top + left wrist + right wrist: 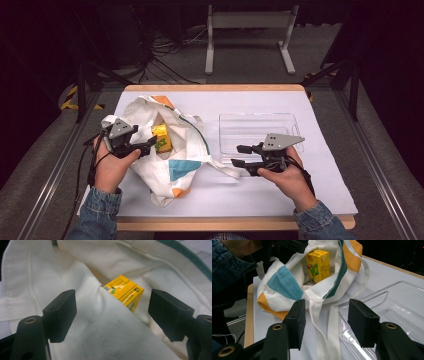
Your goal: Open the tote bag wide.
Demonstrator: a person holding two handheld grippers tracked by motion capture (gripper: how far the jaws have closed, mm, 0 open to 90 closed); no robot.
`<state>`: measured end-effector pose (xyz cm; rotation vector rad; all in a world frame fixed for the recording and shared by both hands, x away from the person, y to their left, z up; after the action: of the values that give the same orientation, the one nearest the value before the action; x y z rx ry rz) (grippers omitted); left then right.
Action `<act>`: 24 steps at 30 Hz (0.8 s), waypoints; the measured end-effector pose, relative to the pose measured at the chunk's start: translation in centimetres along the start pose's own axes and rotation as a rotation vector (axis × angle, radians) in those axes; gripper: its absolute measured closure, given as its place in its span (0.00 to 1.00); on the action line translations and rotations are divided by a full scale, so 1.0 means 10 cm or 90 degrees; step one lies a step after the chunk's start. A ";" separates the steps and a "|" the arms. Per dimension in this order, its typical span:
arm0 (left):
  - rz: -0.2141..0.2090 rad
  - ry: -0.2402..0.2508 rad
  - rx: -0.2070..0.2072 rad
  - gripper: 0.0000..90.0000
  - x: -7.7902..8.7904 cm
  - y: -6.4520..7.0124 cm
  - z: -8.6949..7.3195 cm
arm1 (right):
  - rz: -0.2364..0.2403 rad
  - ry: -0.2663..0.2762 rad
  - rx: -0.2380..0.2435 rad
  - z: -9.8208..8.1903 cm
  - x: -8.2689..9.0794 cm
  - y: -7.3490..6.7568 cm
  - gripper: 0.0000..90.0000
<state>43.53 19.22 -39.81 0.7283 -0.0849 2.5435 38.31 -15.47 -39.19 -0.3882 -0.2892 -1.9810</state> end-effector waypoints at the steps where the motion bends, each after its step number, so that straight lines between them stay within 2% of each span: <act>1: 0.003 0.001 -0.001 0.27 -0.01 0.00 0.00 | 0.000 0.000 0.000 0.00 0.00 0.00 0.54; 5: 0.028 -0.008 -0.007 0.29 -0.03 -0.01 -0.03 | 0.001 0.003 0.002 0.01 0.00 -0.01 0.53; 10: 0.020 -0.024 0.000 0.38 -0.06 0.01 -0.07 | 0.003 0.001 0.004 0.01 -0.02 -0.01 0.53; 14: 0.003 -0.029 0.009 0.51 -0.03 0.00 -0.08 | -0.001 -0.002 0.010 0.01 -0.03 -0.01 0.53; 18: 0.005 -0.041 0.003 0.63 0.00 -0.02 -0.09 | 0.003 0.000 0.012 0.01 -0.04 -0.02 0.53; 21: 0.004 -0.048 -0.003 0.81 0.03 -0.03 -0.09 | 0.004 0.000 0.014 0.01 -0.04 -0.02 0.53; 24: -0.008 -0.050 0.008 0.93 0.05 -0.05 -0.09 | 0.005 0.000 0.014 0.01 -0.04 -0.02 0.53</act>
<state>42.91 20.05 -40.35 0.8316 -0.0903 2.5052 38.30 -14.99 -39.29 -0.3745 -0.3075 -1.9680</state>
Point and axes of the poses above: each handheld gripper's, and its own axes: x roughly backward along the jaws, z roughly out of its top, y roughly to its right, the point moved 6 cm from there along -x, roughly forward along the jaws, and after that the axes turned 6 degrees about x, right-handed, at the moved point
